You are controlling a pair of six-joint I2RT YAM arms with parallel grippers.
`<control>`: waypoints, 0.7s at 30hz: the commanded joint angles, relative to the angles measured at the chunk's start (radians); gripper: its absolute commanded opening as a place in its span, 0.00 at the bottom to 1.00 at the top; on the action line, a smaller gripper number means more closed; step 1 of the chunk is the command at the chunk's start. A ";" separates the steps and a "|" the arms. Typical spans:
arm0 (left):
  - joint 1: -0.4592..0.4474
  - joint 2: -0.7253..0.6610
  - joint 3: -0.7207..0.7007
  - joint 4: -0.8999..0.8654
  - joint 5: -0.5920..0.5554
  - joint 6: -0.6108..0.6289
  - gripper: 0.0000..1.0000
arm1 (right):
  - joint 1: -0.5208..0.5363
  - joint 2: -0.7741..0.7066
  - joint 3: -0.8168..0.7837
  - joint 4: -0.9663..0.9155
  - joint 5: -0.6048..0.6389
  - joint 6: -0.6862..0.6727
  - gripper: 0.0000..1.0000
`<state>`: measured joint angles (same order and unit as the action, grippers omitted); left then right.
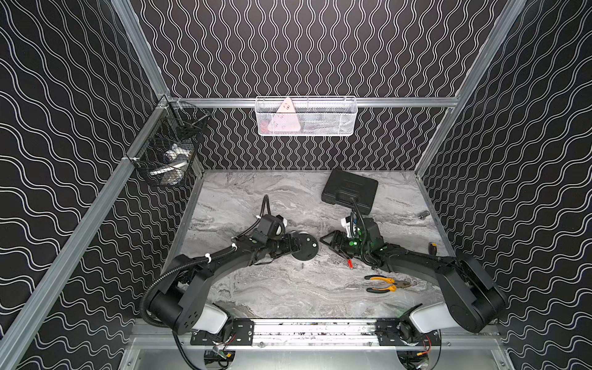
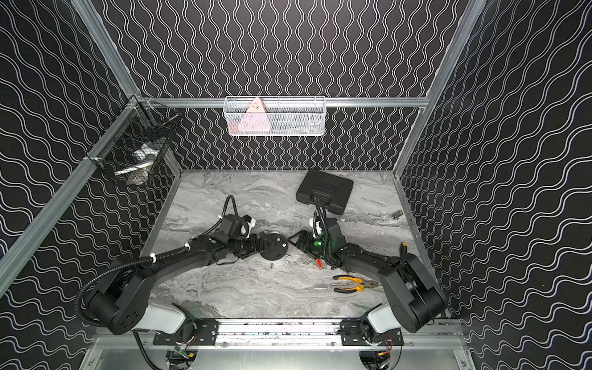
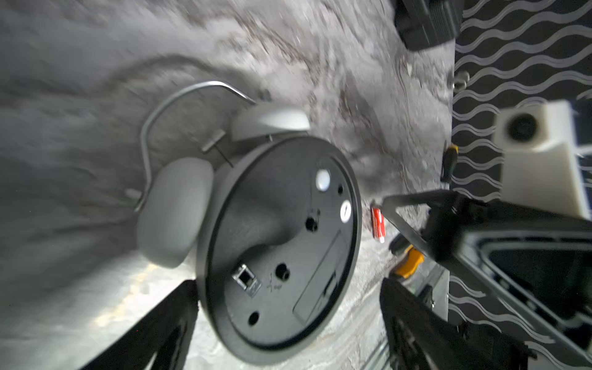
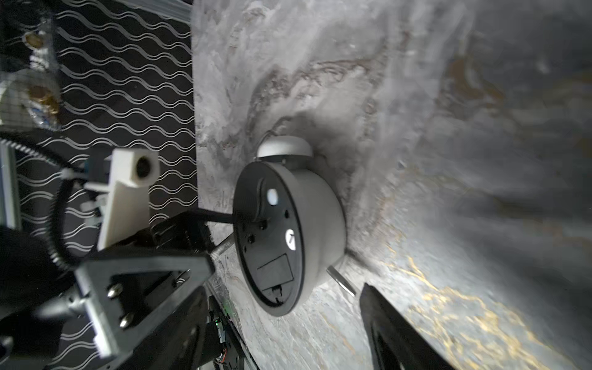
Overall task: Insert the battery into the alarm
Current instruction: Adjust the alarm at the center of the board.
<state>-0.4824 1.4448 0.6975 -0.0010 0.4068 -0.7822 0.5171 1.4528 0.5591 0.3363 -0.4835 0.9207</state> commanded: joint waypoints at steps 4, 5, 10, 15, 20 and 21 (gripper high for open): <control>-0.068 -0.053 -0.006 -0.016 -0.072 -0.040 0.93 | 0.009 -0.105 -0.091 0.017 0.123 0.112 0.76; -0.068 -0.076 -0.004 -0.051 -0.111 -0.024 0.93 | 0.012 -0.122 -0.102 0.011 0.140 0.123 0.76; -0.031 -0.119 0.062 -0.221 -0.294 0.091 0.99 | 0.038 -0.130 -0.131 0.050 0.185 0.183 0.76; -0.016 0.051 0.199 -0.266 -0.293 0.221 0.99 | 0.087 -0.046 -0.121 0.155 0.189 0.247 0.76; -0.012 0.174 0.241 -0.159 -0.177 0.224 0.90 | 0.099 0.062 -0.089 0.231 0.154 0.283 0.76; -0.012 0.198 0.249 -0.148 -0.160 0.222 0.89 | 0.099 0.080 -0.084 0.245 0.153 0.286 0.75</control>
<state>-0.4961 1.6001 0.9272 -0.1989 0.1780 -0.5957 0.6144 1.4982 0.4606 0.4881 -0.3218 1.1671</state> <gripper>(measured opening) 0.896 0.757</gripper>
